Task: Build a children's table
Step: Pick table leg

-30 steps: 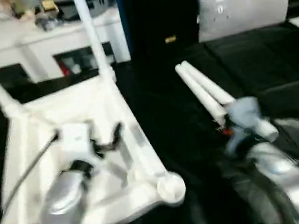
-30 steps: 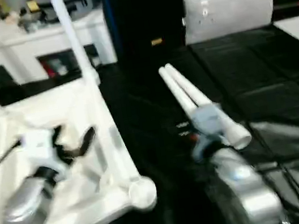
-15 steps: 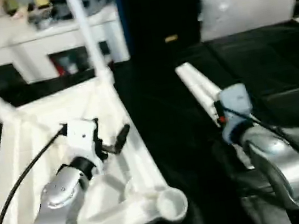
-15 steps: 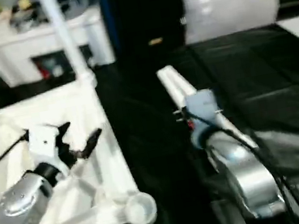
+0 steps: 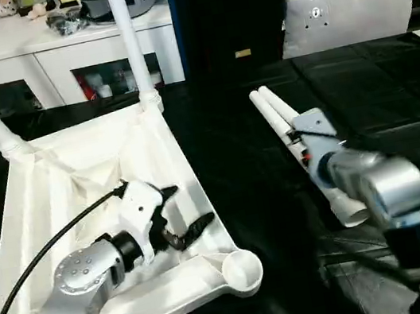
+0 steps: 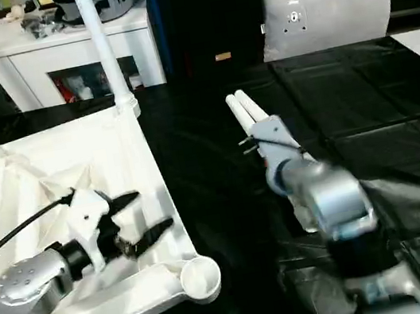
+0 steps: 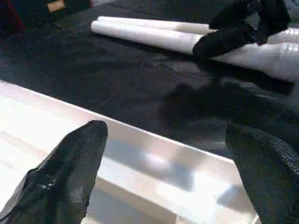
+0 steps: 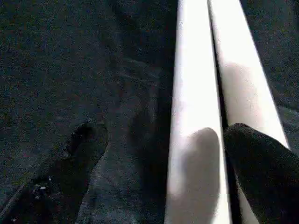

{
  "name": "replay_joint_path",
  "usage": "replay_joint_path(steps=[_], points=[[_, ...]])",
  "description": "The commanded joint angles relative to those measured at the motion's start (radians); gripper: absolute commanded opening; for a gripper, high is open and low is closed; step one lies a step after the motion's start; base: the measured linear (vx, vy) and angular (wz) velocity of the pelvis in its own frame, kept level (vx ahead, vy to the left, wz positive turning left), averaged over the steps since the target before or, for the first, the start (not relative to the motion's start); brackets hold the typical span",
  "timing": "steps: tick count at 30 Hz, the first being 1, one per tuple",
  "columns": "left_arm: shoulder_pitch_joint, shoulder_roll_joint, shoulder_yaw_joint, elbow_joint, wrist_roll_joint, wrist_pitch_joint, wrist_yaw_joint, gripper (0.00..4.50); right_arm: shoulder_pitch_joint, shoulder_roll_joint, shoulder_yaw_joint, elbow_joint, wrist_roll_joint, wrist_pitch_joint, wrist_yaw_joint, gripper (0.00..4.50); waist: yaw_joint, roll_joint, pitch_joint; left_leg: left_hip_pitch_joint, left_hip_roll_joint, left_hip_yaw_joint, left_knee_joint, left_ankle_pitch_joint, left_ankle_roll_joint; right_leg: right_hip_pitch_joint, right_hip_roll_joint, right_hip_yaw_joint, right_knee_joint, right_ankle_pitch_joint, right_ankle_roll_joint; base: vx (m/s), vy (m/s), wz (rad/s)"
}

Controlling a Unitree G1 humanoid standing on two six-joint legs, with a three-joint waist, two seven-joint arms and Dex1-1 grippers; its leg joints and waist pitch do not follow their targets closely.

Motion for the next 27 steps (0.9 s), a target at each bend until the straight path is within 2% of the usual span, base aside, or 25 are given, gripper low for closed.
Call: replay_joint_path(steps=[1,8,9,12,22,27], points=[[-0.005,0.011,-0.005,-0.02,-0.011,0.012,-0.01,4.45,-0.023,0.004,-0.009,0.005,-0.003,0.027,-0.006,4.5,0.005,-0.009,-0.051,0.03,0.065,-0.016,-0.087,-0.183,-0.052,0.005,-0.082,0.043,-0.08,-0.006,-0.174,0.0,0.0,0.0],[0.006,0.013,-0.011,-0.039,-0.017,0.02,-0.01,4.45,-0.032,-0.014,0.003,-0.004,0.006,0.107,0.004,4.5,0.018,-0.021,-0.059,0.025,0.062,-0.004,-0.08,-0.076,-0.024,0.008,-0.073,0.042,-0.071,0.146,-0.159,0.0,0.0,0.0],[0.005,0.013,-0.014,-0.035,-0.009,0.012,-0.008,4.45,-0.027,-0.013,-0.005,-0.004,0.006,0.132,0.003,4.5,0.018,-0.025,-0.058,0.025,0.062,-0.002,-0.08,-0.076,-0.022,0.007,-0.073,0.043,-0.072,0.146,-0.157,0.0,0.0,0.0],[0.005,0.01,-0.015,-0.034,-0.007,0.009,-0.005,4.45,-0.013,-0.009,-0.019,-0.018,0.016,0.157,0.005,4.5,0.018,-0.026,-0.054,0.027,0.065,-0.001,-0.085,-0.107,-0.03,0.004,-0.073,0.045,-0.074,0.087,-0.157,0.0,0.0,0.0],[0.012,0.018,-0.018,-0.036,-0.012,0.007,-0.01,4.45,0.058,0.011,0.001,-0.132,0.075,0.274,0.051,4.5,0.017,-0.02,-0.05,0.033,0.067,0.0,-0.092,-0.18,-0.062,-0.006,-0.071,0.055,-0.083,0.002,-0.137,0.0,0.0,0.0],[0.012,0.018,-0.019,-0.038,-0.011,0.007,-0.01,4.5,0.079,0.018,0.013,-0.168,0.083,0.291,0.051,4.03,0.016,-0.018,-0.05,0.033,0.066,0.0,-0.093,-0.184,-0.077,-0.008,-0.07,0.055,-0.083,0.004,-0.136,0.0,0.0,0.0]])
